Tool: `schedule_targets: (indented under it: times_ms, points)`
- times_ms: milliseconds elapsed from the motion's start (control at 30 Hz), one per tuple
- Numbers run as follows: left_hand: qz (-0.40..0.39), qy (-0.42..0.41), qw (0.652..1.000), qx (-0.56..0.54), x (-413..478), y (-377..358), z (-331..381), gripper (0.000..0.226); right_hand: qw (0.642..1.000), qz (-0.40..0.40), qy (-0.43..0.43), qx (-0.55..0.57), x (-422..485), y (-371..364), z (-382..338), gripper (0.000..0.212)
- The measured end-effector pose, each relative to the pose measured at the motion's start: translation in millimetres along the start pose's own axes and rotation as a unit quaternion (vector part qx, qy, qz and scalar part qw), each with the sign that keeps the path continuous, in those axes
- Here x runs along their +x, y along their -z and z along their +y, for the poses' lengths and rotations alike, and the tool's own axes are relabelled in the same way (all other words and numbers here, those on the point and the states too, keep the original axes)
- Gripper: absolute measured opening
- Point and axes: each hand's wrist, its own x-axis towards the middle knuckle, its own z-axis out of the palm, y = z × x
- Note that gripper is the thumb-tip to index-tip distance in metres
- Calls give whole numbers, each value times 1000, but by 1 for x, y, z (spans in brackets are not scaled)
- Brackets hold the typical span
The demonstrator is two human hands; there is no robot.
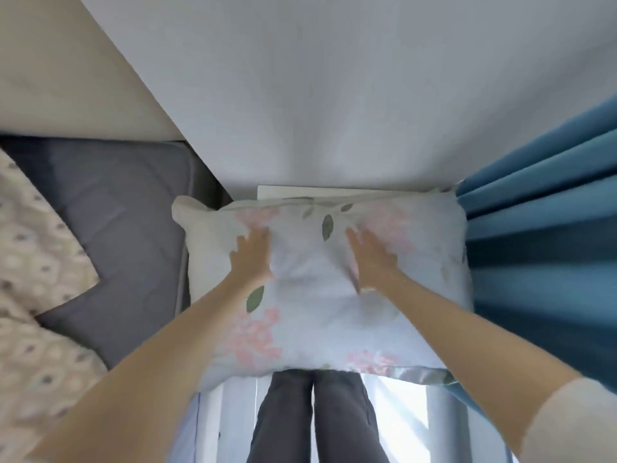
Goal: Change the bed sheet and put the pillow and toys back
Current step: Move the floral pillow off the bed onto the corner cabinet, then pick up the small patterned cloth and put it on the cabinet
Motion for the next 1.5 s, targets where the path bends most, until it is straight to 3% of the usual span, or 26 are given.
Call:
schedule_targets:
  times_ms: [167, 300, 367, 467, 567, 667, 733, 800, 900, 1100, 1233, 1400, 1500]
  points:
    - [92, -13, 987, 132, 25, -11, 4, 53, 992, 69, 1, -104, 26, -13, -2, 61]
    - [96, -9, 980, 175, 40, -12, 7, 38, 977, 81, 34, -194, 36, -13, 10, 59]
    - [97, -2, 990, 103, 39, -7, 7, 43, 979, 73, 46, -185, 36, -12, 16, 54]
    - [132, -31, 989, 52, 32, 16, 7, 74, 983, 83, 58, -154, 27, 4, 20, 41]
    - [172, -56, 982, 49, 28, 49, 17, 50, 977, 134, 41, -161, 15, 29, 28, 49]
    - [189, -51, 977, -87, 39, 79, 36, 34, 973, 163, 19, -159, 10, 50, 40, 61]
    - [154, -58, 972, -165, 50, 88, 48, 40, 981, 159, 16, -108, 13, 60, 50, 63]
    - [64, -75, 969, -228, 55, 83, 55, 48, 994, 109, 22, -9, 17, 64, 54, 59]
    - [5, -58, 980, -192, 44, 62, 56, 53, 989, 1, 66, 135, 15, 62, 54, 62]
    - [66, -24, 950, -303, -2, 70, 44, 49, 980, 39, 78, 179, 2, 91, 34, 50]
    - [163, -6, 923, -348, -35, 103, 34, 42, 969, 96, 144, 177, -26, 130, 7, 39]
    - [256, 5, 862, -439, -89, 140, 3, 35, 950, 140, 224, 167, -71, 174, -41, 39]
    - [310, 32, 854, -418, -121, 153, -25, 35, 941, 145, 265, 155, -88, 189, -74, 38]
